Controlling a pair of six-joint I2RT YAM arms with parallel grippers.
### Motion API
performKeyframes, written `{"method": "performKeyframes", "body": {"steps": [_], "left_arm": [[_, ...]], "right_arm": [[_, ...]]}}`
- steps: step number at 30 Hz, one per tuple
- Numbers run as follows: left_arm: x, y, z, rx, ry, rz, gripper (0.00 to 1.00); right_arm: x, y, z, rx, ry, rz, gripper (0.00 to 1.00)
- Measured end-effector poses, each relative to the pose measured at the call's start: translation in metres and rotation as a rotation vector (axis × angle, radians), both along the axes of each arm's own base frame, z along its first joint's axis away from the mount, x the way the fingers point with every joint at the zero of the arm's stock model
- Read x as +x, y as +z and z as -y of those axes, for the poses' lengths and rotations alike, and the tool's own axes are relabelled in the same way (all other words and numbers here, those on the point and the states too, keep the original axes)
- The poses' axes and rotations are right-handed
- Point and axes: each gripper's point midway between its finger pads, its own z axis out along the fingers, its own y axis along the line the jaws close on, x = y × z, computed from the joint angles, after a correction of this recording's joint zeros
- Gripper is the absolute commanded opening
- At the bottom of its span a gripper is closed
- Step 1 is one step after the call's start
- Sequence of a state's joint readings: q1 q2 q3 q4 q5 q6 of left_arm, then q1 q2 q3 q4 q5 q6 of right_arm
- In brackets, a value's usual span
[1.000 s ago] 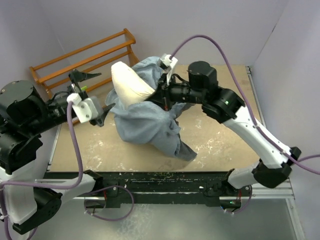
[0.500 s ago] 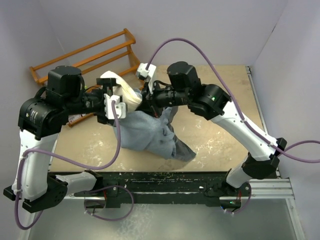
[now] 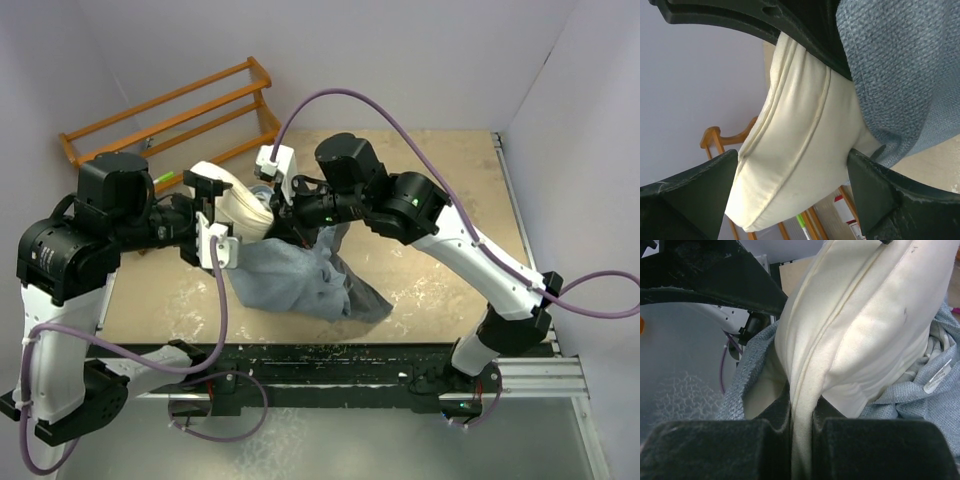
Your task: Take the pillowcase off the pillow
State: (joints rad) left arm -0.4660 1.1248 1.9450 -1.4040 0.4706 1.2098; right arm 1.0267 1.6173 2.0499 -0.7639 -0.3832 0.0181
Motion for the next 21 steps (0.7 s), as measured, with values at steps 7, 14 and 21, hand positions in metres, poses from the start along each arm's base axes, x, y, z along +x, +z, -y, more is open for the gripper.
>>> {"method": "performKeyframes", "body": {"steps": [7, 14, 21], "left_arm": [[-0.010, 0.005, -0.001, -0.009, -0.035, 0.040, 0.94], [-0.007, -0.020, 0.000, 0.022, -0.038, -0.010, 0.89], [-0.001, -0.047, 0.015, 0.002, -0.039, -0.166, 0.66]], "right_arm": [[-0.007, 0.001, -0.006, -0.024, 0.023, 0.002, 0.00], [-0.019, -0.010, -0.016, -0.077, 0.057, 0.024, 0.00], [-0.017, -0.019, 0.000, -0.086, 0.023, 0.061, 0.00]]}}
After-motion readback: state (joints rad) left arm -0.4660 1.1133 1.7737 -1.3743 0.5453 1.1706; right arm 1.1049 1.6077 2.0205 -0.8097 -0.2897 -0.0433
